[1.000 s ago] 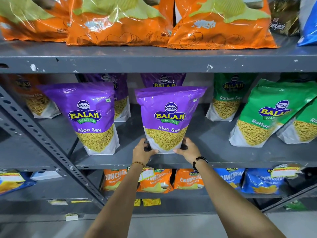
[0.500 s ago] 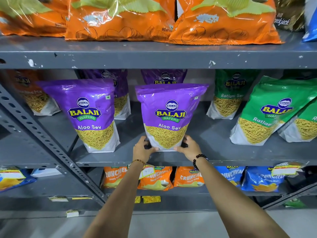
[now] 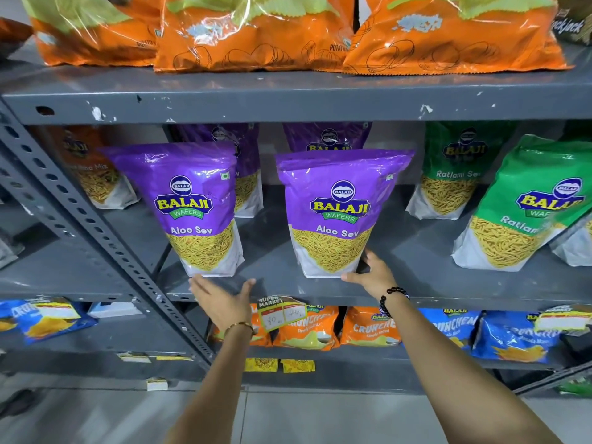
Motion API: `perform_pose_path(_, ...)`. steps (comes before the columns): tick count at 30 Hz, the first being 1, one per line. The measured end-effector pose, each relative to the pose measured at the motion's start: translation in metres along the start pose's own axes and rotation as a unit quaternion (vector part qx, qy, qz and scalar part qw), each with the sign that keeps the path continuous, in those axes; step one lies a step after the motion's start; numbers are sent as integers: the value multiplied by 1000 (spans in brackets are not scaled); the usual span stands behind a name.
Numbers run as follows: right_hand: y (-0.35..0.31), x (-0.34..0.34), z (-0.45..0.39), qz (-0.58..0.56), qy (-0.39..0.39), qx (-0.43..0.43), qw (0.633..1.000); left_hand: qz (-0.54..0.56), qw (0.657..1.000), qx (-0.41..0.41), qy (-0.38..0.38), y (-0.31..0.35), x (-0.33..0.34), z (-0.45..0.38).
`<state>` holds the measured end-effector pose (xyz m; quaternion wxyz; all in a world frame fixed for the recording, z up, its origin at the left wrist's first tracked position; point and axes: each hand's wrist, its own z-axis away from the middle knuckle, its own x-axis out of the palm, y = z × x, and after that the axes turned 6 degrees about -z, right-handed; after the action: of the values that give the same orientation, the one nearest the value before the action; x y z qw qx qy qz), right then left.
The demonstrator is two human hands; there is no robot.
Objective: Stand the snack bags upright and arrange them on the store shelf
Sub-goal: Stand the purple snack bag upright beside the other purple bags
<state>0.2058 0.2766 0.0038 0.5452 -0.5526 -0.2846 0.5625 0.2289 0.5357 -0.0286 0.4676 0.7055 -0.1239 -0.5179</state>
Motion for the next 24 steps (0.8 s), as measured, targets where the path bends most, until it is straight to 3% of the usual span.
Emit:
perform_pose_path(5,-2,3,2,9,10,-4,1000,-51,998,-19,-27,1,-14,-47)
perform_pose_path(24,1,10,1,-14,44,5,999,-31,999,-39,-3,-2,-7,-55)
